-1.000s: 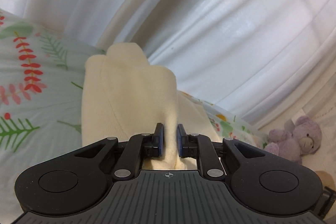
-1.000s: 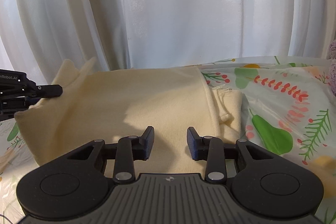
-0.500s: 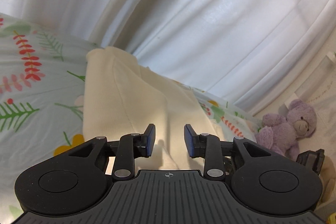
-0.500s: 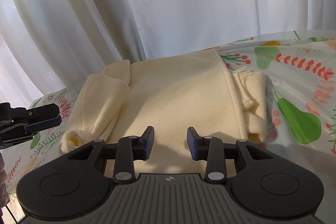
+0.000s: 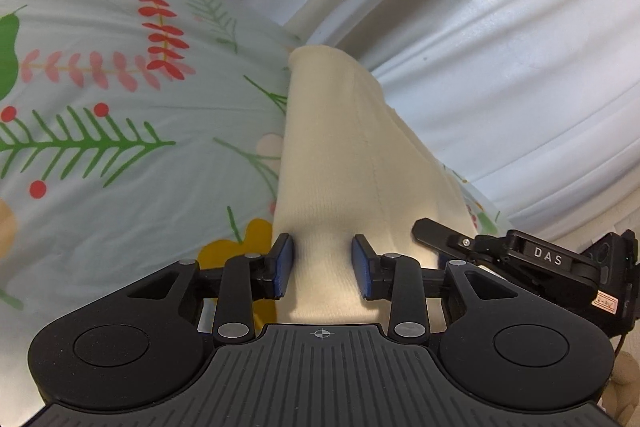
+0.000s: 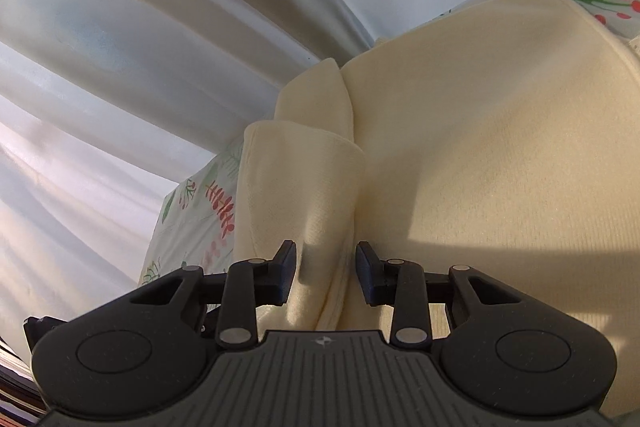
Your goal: Fold small clothes
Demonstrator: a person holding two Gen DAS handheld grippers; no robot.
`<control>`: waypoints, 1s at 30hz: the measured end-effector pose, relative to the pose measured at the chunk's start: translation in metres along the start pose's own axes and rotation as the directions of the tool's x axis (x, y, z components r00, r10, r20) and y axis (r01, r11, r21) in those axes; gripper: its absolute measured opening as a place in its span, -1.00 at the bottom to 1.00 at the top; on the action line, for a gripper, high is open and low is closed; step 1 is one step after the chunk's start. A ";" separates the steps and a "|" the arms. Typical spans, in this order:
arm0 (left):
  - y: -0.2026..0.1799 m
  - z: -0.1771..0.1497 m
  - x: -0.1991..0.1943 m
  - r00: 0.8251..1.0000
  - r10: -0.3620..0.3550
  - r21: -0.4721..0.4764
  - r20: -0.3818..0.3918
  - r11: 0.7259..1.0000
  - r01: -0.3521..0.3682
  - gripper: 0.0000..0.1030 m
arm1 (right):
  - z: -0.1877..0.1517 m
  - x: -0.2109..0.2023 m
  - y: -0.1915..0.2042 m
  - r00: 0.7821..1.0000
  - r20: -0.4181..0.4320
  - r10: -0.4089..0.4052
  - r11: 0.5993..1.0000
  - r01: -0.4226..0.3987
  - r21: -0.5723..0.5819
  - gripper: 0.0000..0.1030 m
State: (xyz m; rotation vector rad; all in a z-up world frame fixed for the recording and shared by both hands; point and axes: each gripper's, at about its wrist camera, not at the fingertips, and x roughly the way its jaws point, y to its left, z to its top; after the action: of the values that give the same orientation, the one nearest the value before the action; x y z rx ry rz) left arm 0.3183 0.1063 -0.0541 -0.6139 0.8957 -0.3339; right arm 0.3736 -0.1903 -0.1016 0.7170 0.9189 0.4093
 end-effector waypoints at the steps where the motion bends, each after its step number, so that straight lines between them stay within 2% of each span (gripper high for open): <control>1: 0.000 0.000 0.000 1.000 0.002 0.009 -0.001 1.000 -0.002 -0.31 | 0.002 0.004 -0.002 1.000 -0.008 0.012 1.000 -0.012 0.013 -0.41; 3: -0.003 0.000 -0.001 1.000 0.005 0.027 -0.002 1.000 -0.005 -0.31 | 0.006 0.009 -0.004 0.999 -0.015 0.037 0.999 -0.037 0.034 -0.44; 5: -0.002 0.000 0.001 1.000 0.005 0.029 -0.001 1.000 -0.005 -0.29 | 0.009 0.014 -0.006 0.998 -0.032 0.052 0.997 -0.050 0.054 -0.66; 7: -0.006 -0.002 0.000 1.000 0.023 0.042 0.004 0.999 -0.023 -0.29 | 0.009 0.016 -0.004 0.998 -0.041 0.054 0.998 -0.052 0.045 -0.71; 10: -0.019 -0.011 -0.012 0.999 0.048 0.124 0.023 0.991 -0.051 -0.23 | 0.010 0.015 0.000 0.998 -0.041 0.039 0.999 -0.038 0.013 -0.73; 12: -0.026 -0.023 -0.021 0.998 0.051 0.172 0.025 0.984 -0.055 -0.17 | 0.011 0.015 -0.003 0.998 -0.046 0.046 0.998 -0.044 0.034 -0.73; 14: -0.029 -0.036 -0.028 0.999 0.052 0.199 0.010 0.979 -0.052 -0.13 | 0.011 0.015 -0.008 0.997 -0.048 0.059 0.996 -0.055 0.065 -0.73; 17: -0.031 -0.055 -0.032 0.999 0.041 0.240 -0.019 0.970 -0.036 0.05 | 0.012 0.014 -0.010 0.996 -0.055 0.068 0.995 -0.064 0.079 -0.73; 20: -0.036 -0.068 -0.028 0.995 0.102 0.315 -0.015 0.945 -0.093 0.05 | 0.013 0.016 -0.012 0.995 -0.062 0.075 0.993 -0.068 0.101 -0.71; 25: -0.039 -0.071 -0.018 0.989 0.142 0.305 0.042 0.941 -0.148 0.01 | 0.015 0.020 -0.010 0.993 -0.079 0.085 0.990 -0.075 0.121 -0.63; 27: -0.044 -0.072 -0.015 0.982 0.178 0.316 0.069 0.929 -0.190 -0.08 | 0.015 0.020 -0.004 0.995 -0.075 0.068 0.994 -0.062 0.085 -0.68; 30: -0.049 -0.075 -0.013 0.974 0.207 0.323 0.091 0.919 -0.225 -0.08 | 0.014 0.009 0.013 0.999 -0.026 0.047 0.999 -0.047 -0.014 -0.75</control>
State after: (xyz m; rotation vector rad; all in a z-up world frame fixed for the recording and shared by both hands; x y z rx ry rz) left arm 0.2494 0.0477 -0.0507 -0.2082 0.8219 -0.2582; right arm 0.3895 -0.1810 -0.0917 0.7228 0.9241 0.4673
